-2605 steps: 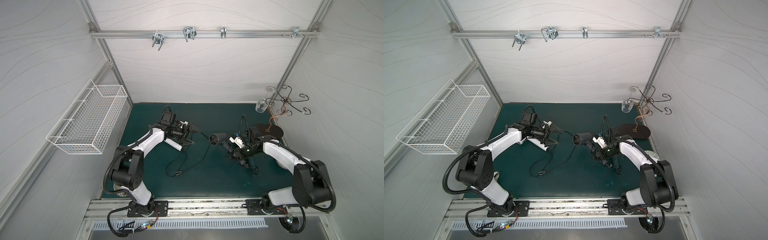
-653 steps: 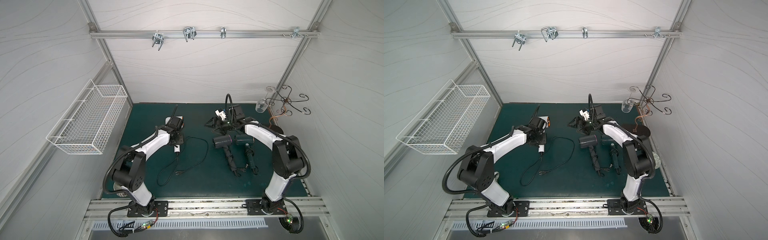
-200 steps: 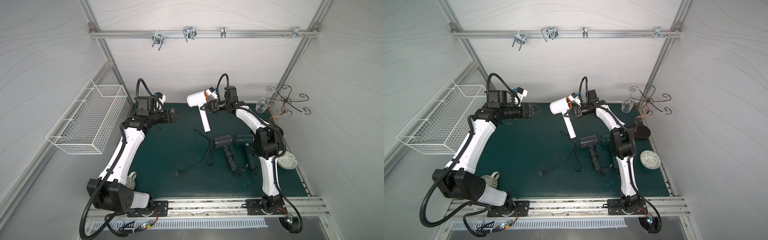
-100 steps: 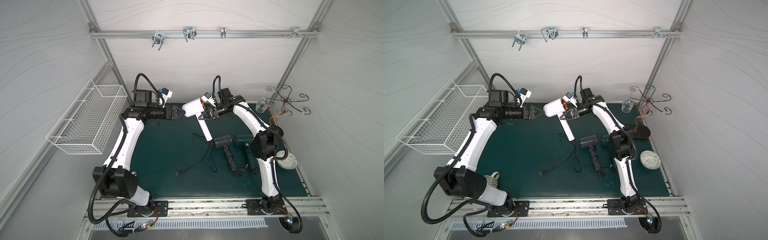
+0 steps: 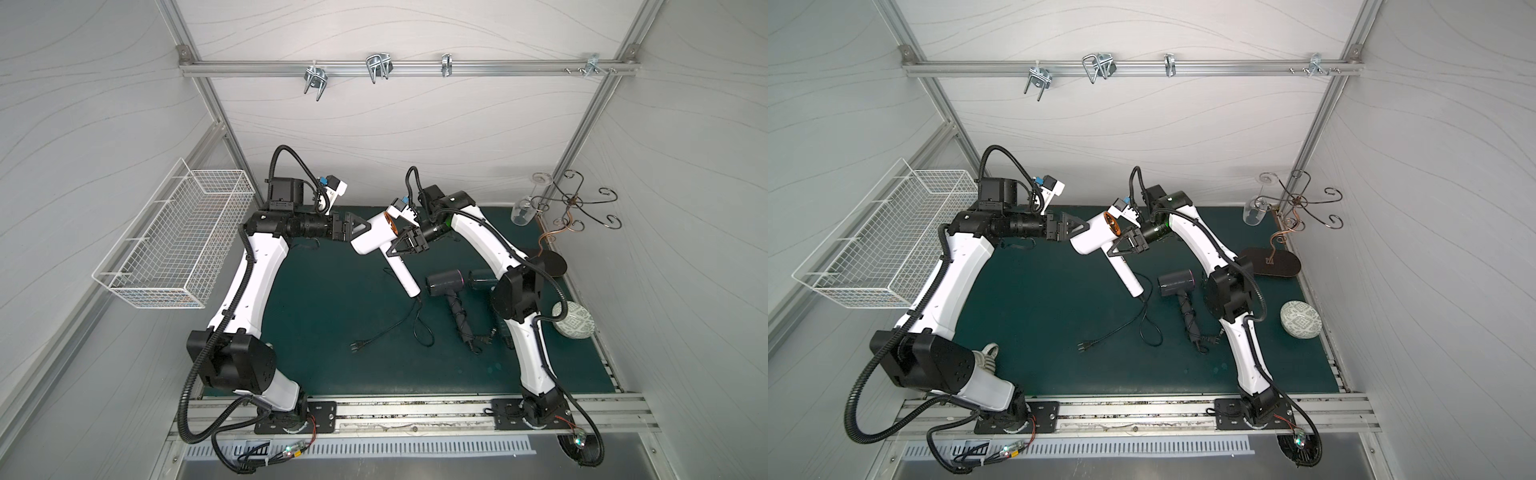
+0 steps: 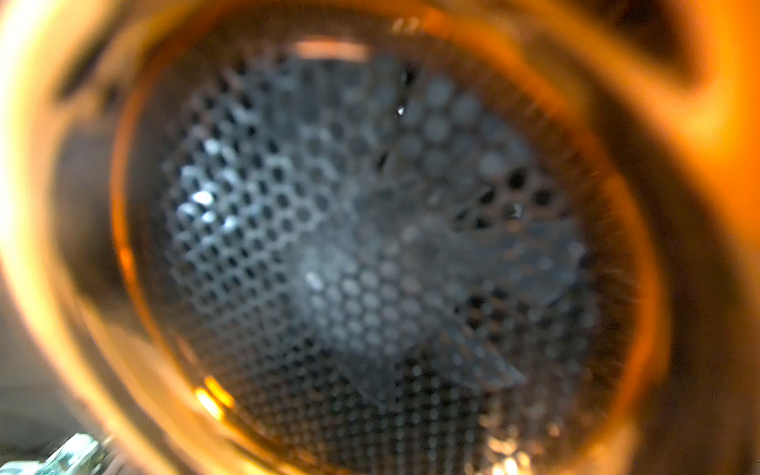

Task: Wrap the cord around the hair dryer
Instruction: Pick up the hair dryer from the center of the board.

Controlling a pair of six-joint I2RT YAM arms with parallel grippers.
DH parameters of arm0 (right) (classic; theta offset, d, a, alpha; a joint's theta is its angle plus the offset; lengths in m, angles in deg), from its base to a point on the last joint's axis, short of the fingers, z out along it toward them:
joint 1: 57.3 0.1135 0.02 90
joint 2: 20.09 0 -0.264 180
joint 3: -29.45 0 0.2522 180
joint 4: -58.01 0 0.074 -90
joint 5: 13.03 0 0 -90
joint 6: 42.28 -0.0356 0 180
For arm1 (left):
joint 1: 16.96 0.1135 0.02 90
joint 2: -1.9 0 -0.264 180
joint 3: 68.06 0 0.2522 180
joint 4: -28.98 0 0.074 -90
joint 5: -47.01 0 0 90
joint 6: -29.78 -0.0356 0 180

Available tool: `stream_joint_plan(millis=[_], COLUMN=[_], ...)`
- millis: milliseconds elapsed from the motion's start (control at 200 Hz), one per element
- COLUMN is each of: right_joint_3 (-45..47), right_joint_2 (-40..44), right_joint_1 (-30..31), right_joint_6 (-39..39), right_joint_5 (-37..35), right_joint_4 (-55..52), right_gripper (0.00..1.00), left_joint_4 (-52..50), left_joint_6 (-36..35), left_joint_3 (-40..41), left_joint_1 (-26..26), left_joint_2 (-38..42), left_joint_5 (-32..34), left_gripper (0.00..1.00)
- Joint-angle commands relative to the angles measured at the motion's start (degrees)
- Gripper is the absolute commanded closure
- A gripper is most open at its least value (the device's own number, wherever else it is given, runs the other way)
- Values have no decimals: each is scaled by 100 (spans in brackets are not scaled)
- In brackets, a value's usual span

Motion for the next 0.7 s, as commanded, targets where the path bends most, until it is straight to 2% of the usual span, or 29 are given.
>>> stream_joint_plan(millis=[0,105,215,420,695], right_joint_3=[-249,-285,-530,-1474,-2110], right_joint_2=[177,232,212,-77,-454], right_joint_1=[35,68,169,562,1071], right_joint_6=[2140,3011,4087,6046,7346], right_joint_5=[491,650,639,222,-62], right_joint_4=[-1997,-2658,-3597,-5906,-7745], right_gripper=[100,100,100,100,100], left_joint_4=[-193,-353,-566,-674,-1066], left_joint_6=[-161,-267,-665,-1199,-1834], left_joint_3=[-548,-976,-1175,-1299,-1559], left_joint_1=[334,462,469,469,478], left_joint_2=[-274,-576,-749,-879,-952], left_joint_5=[-1355,-2397,-2976,-3425,-3368], left_gripper=[2,2,2,2,2])
